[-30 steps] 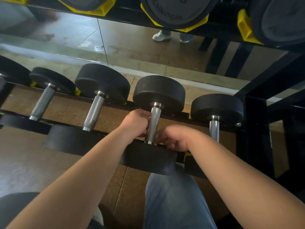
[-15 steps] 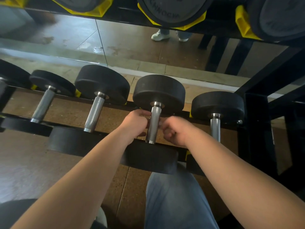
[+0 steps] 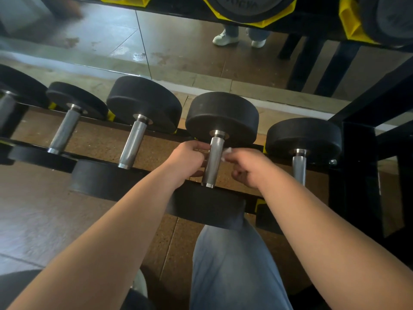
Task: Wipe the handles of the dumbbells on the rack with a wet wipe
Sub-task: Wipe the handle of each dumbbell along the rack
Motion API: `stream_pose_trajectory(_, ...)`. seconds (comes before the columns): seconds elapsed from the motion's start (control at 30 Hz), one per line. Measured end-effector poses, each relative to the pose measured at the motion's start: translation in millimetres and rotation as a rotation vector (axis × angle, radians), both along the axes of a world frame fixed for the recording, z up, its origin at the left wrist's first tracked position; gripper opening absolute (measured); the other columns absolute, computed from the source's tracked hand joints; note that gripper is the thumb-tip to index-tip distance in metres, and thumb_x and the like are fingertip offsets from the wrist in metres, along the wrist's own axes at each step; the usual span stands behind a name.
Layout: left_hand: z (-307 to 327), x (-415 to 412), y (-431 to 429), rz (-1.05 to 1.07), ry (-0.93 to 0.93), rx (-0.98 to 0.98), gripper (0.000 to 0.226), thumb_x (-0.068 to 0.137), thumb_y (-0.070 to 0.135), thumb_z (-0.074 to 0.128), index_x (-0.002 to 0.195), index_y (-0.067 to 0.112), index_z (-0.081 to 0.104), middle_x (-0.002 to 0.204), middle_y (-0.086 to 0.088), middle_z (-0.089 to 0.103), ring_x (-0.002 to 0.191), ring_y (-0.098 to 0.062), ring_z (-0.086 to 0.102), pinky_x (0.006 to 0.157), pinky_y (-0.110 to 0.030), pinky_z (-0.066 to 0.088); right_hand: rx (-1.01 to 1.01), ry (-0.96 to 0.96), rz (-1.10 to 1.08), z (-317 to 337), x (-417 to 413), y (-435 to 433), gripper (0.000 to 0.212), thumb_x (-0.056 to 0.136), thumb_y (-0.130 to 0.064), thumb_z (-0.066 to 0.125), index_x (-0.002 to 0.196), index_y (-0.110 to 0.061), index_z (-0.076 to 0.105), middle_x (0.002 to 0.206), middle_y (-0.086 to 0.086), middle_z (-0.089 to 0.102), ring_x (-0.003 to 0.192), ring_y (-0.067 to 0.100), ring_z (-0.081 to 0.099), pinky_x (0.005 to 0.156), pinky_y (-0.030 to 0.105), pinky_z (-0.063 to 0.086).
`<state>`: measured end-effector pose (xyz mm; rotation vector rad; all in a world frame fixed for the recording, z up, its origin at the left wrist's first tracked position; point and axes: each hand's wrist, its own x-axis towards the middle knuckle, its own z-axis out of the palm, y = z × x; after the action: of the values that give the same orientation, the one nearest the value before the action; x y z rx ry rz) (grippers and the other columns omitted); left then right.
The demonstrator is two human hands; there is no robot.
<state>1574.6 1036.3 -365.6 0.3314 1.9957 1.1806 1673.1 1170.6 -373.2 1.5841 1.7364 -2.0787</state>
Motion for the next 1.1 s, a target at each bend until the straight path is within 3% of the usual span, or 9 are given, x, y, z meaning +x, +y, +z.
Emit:
stream_pose_trajectory(0.07, -0.8, -0.1, 0.5, 0.002, 0.005, -0.008, 0.038, 0.098, 0.009, 0.058, 0.129, 0.031, 0.064, 0.115, 0.001, 0.073, 0.102, -0.014, 0.072, 0.087, -0.037, 0.062, 0.011, 0.003, 0.03, 2.8, 2.0, -1.4, 0.012, 0.092, -0.017, 0.071, 0.099, -0.026, 0.071, 0.105, 0.002, 0.065, 0.08, 0.016, 0.052, 0.06, 0.027, 0.049)
stream_pose_trajectory(0.23, -1.1, 0.1, -0.4, -0.012, 0.023, -0.016, 0.04, 0.098, 0.008, 0.058, 0.13, 0.03, 0.065, 0.118, 0.001, 0.07, 0.104, -0.016, 0.07, 0.09, -0.039, 0.062, 0.165, -0.248, 0.598, 3.2, 15.2, -13.1, 0.012, 0.095, -0.021, 0.066, 0.106, -0.023, 0.071, 0.108, 0.005, 0.067, 0.09, 0.021, 0.058, 0.068, 0.029, 0.049)
stream_pose_trajectory(0.33, 0.5, 1.2, -1.6, -0.019, 0.034, -0.007, 0.037, 0.097, 0.012, 0.061, 0.128, 0.03, 0.066, 0.113, 0.003, 0.072, 0.101, -0.013, 0.071, 0.089, -0.038, 0.062, 0.16, -0.155, 0.306, 7.7, 3.6, -10.8, 0.01, 0.096, -0.017, 0.064, 0.102, -0.021, 0.071, 0.104, 0.004, 0.065, 0.081, 0.019, 0.055, 0.062, 0.027, 0.048)
stream_pose_trajectory(0.43, 2.5, 1.2, -2.1, 0.001, 0.021, 0.0, 0.032, 0.096, 0.012, 0.063, 0.122, 0.029, 0.068, 0.105, 0.004, 0.075, 0.096, -0.01, 0.073, 0.088, -0.037, 0.062, 0.081, 0.0, 0.02, 13.8, -6.6, -5.9, 0.009, 0.095, -0.016, 0.068, 0.097, -0.025, 0.07, 0.113, 0.004, 0.065, 0.094, 0.021, 0.059, 0.06, 0.027, 0.051)
stream_pose_trajectory(0.63, 8.1, 2.0, -3.9, 0.016, -0.03, 0.015, 0.039, 0.098, 0.004, 0.054, 0.128, 0.027, 0.066, 0.11, 0.001, 0.074, 0.098, -0.012, 0.073, 0.081, -0.031, 0.062, 0.265, -0.267, 0.541, 9.7, 17.9, -26.2, 0.012, 0.097, -0.021, 0.062, 0.106, -0.022, 0.069, 0.107, 0.005, 0.067, 0.092, 0.021, 0.061, 0.076, 0.035, 0.052)
stream_pose_trajectory(0.8, 8.8, 3.2, -2.5, 0.056, -0.033, -0.007, 0.04, 0.1, 0.008, 0.058, 0.137, 0.022, 0.061, 0.114, 0.0, 0.072, 0.098, -0.012, 0.072, 0.072, -0.028, 0.06, -0.009, -0.019, -0.083, 16.1, -12.0, -12.2, 0.011, 0.096, -0.01, 0.061, 0.097, -0.018, 0.069, 0.097, 0.005, 0.062, 0.073, 0.016, 0.051, 0.057, 0.026, 0.049)
stream_pose_trajectory(0.87, 7.0, 2.0, -1.9, 0.086, -0.048, -0.008, 0.039, 0.1, 0.008, 0.059, 0.136, 0.021, 0.061, 0.115, -0.001, 0.071, 0.099, -0.013, 0.071, 0.071, -0.029, 0.06, -0.073, 0.047, -0.155, 18.3, -18.9, -7.6, 0.013, 0.097, -0.008, 0.058, 0.099, -0.015, 0.069, 0.087, 0.003, 0.057, 0.061, 0.011, 0.044, 0.048, 0.024, 0.044)
stream_pose_trajectory(1.03, 4.9, -0.3, -2.5, 0.047, -0.046, -0.026, 0.035, 0.1, 0.009, 0.057, 0.127, 0.026, 0.07, 0.114, 0.002, 0.074, 0.102, -0.015, 0.071, 0.075, -0.03, 0.061, -0.073, -0.224, 0.314, 14.3, 6.3, -18.2, 0.016, 0.098, -0.009, 0.053, 0.102, -0.012, 0.069, 0.093, 0.007, 0.063, 0.055, 0.01, 0.04, 0.052, 0.022, 0.037)
stream_pose_trajectory(1.1, 7.7, -0.4, -4.2, 0.011, -0.078, -0.023, 0.034, 0.1, 0.009, 0.056, 0.122, 0.028, 0.074, 0.112, 0.003, 0.075, 0.103, -0.013, 0.071, 0.076, -0.029, 0.06, -0.001, -0.257, 0.351, 13.1, 7.2, -20.3, 0.014, 0.097, -0.012, 0.057, 0.104, -0.013, 0.069, 0.096, 0.007, 0.062, 0.063, 0.014, 0.047, 0.058, 0.025, 0.043)
